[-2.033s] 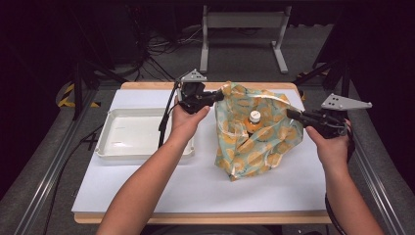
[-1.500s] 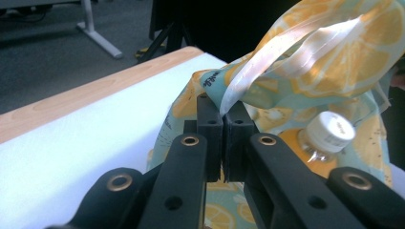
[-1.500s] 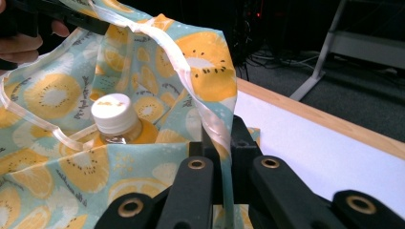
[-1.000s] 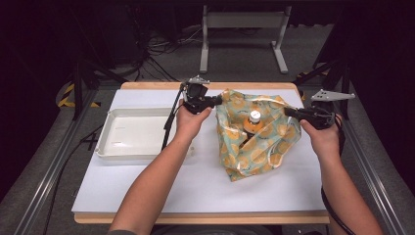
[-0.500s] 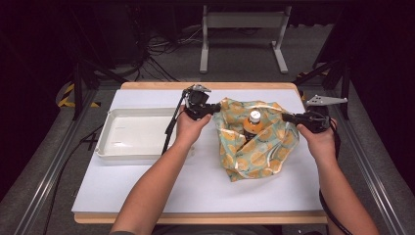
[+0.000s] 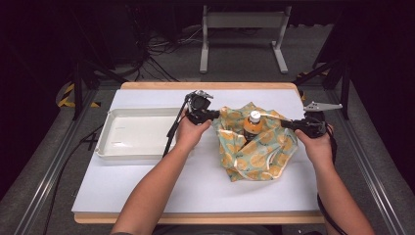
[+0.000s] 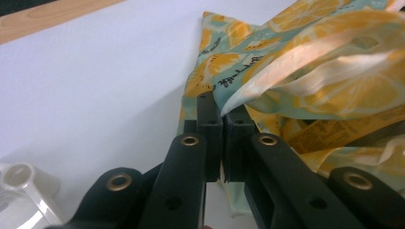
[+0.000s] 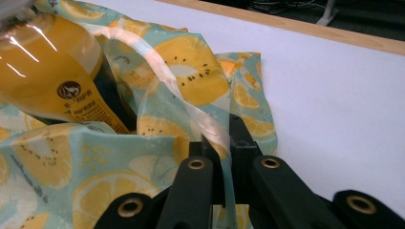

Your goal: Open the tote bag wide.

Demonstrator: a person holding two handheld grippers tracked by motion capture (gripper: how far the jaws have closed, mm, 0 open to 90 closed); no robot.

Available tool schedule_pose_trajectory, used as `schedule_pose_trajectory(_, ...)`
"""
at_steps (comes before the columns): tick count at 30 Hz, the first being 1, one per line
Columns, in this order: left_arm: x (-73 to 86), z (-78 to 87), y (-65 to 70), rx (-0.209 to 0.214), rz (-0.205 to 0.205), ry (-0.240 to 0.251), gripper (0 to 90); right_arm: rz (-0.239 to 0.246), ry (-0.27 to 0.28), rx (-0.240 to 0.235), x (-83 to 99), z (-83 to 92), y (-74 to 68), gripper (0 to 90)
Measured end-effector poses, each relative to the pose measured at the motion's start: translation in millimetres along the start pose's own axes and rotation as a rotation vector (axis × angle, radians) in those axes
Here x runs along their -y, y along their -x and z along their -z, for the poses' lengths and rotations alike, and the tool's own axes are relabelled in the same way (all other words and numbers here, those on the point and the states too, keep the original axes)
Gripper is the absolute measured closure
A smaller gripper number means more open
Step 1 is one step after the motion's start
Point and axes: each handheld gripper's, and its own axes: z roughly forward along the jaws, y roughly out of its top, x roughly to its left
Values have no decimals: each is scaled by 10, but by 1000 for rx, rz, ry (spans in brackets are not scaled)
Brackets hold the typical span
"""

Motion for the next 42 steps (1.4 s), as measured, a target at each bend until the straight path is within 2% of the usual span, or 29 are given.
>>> schedule_pose_trajectory(7, 77, -76, 3, -19, -5, -53, 882, -15, -27, -4, 126, -80, 28, 888)
schedule_pose_trajectory(14, 123, -137, -6, -7, -2, -73, 879, -31, -42, -9, 211, -120, 57, 887)
schedule_pose_trajectory(24, 169, -215, 10, -13, -10, -122, 877, -41, -61, -8, 297, -158, 86, 887)
schedule_pose_trajectory(28, 199, -248, -15, -7, -2, -157, 877, -43, -71, -11, 324, -167, 89, 886)
schedule_pose_trajectory(32, 207, -282, 2, -21, -13, -200, 875, -44, -81, -12, 339, -177, 92, 886)
schedule_pose_trajectory(39, 219, -308, 4, -17, -8, -239, 875, -42, -102, -7, 365, -179, 103, 885)
schedule_pose_trajectory(42, 230, -330, 17, -15, -22, -265, 868, -42, -110, -3, 381, -178, 107, 884)
